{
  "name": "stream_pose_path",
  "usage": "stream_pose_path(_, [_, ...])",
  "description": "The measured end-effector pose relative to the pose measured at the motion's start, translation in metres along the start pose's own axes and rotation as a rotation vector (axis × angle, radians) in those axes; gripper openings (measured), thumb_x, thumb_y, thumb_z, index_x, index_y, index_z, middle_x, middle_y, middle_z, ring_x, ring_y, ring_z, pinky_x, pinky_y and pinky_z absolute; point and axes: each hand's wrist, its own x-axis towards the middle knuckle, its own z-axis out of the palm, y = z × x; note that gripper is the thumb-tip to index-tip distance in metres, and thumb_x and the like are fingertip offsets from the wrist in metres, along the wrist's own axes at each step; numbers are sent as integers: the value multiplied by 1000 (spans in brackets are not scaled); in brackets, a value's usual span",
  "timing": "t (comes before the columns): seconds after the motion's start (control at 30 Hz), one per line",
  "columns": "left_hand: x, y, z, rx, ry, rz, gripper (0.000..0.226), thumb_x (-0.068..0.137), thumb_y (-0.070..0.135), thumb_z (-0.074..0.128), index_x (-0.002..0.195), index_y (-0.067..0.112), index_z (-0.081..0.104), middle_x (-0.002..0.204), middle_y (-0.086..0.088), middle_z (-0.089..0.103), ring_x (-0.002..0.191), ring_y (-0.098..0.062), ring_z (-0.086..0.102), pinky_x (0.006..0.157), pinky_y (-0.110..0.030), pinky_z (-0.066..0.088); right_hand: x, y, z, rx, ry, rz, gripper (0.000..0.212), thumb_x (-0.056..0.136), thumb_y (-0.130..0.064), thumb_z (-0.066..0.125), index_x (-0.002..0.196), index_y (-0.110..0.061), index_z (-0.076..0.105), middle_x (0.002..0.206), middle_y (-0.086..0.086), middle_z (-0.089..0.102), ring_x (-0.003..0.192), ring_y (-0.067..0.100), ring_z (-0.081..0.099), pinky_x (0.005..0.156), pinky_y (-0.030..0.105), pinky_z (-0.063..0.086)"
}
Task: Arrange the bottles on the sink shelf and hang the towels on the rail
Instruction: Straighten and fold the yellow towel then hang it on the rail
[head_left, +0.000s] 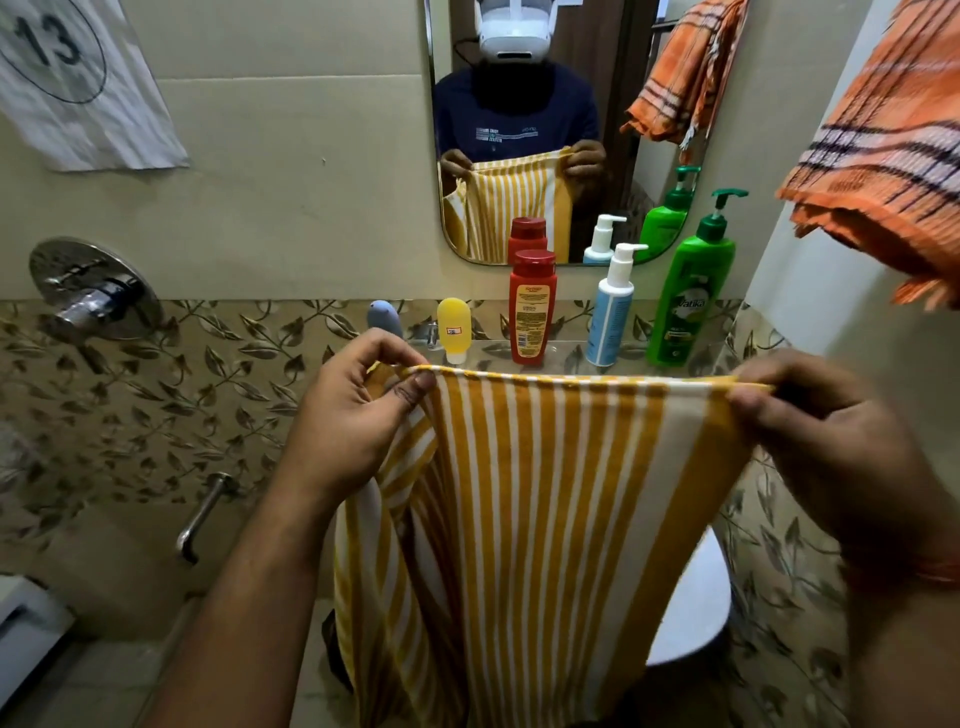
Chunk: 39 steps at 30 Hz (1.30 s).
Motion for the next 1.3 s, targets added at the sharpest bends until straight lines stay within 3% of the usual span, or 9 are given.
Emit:
stream_pose_path(0.07, [-1,5,-1,-116,-47,5,11,86,26,71,93,32,65,94,13,68,87,-1,65,70,-18,53,-2,-5,-7,291,-6,68,16,75,-35,76,74,-24,65,75,-3,62,70,12,59,57,17,51])
stream_pose_path(0.2, [-4,17,0,-143,-42,-65,28,90,54,45,101,36,63,98,21,63,88,10,60,75,-16,49,-5,-28,3,-204,98,81,40,75,-55,68,77,-14,70,66,5,63,66,25,60,53,21,50])
stream_pose_path(0.27, [-4,20,4,-146,-47,-94,32,98,57,39,99,40,65,94,29,62,90,10,59,77,-22,46,-7,-44,27,-168,33,32,54,70,-64,71,76,-11,70,66,18,62,61,28,64,53,26,53])
stream_pose_path(0.5, [-5,28,25,-180,-121,-41,22,101,42,44,105,35,64,89,33,61,88,11,56,79,-17,43,2,-23,81,163,-342,306,20,86,-26,73,93,-8,76,84,12,71,78,25,65,69,28,55])
stream_pose_path(0.63, [-7,21,31,-177,-144,-24,16,99,44,51,107,38,63,104,16,62,99,0,59,86,-27,45,4,-14,93,-230,-249,242,12,87,-29,71,84,-19,77,95,-5,65,94,17,65,87,45,57])
stream_pose_path(0.77, [-13,22,37,-175,-183,5,22,102,19,53,104,39,63,98,19,59,93,1,59,79,-15,45,7,-11,103,-227,-112,144,16,81,-28,66,71,-17,70,105,-14,63,104,10,62,88,43,54])
stream_pose_path(0.87, [-17,24,35,-176,-306,34,30,101,11,53,111,39,60,110,4,55,95,-6,66,77,-22,52,7,-5,111,-66,-114,87,14,86,-19,60,78,-13,70,100,1,72,96,18,68,78,38,57])
stream_pose_path(1.0, [-23,27,28,-70,-402,106,34,100,12,53,123,37,53,121,7,48,100,-10,61,81,-26,53,8,7,115,-143,-111,60,18,89,-31,61,89,-16,71,89,15,65,86,35,62,77,60,51])
stream_pose_path(1.3, [-30,21,22,50,-277,42,33,97,13,62,123,29,50,115,10,48,111,-3,59,88,-16,52,9,19,118,-211,-165,121,20,94,-31,55,100,-35,74,101,-8,63,101,11,62,89,47,54])
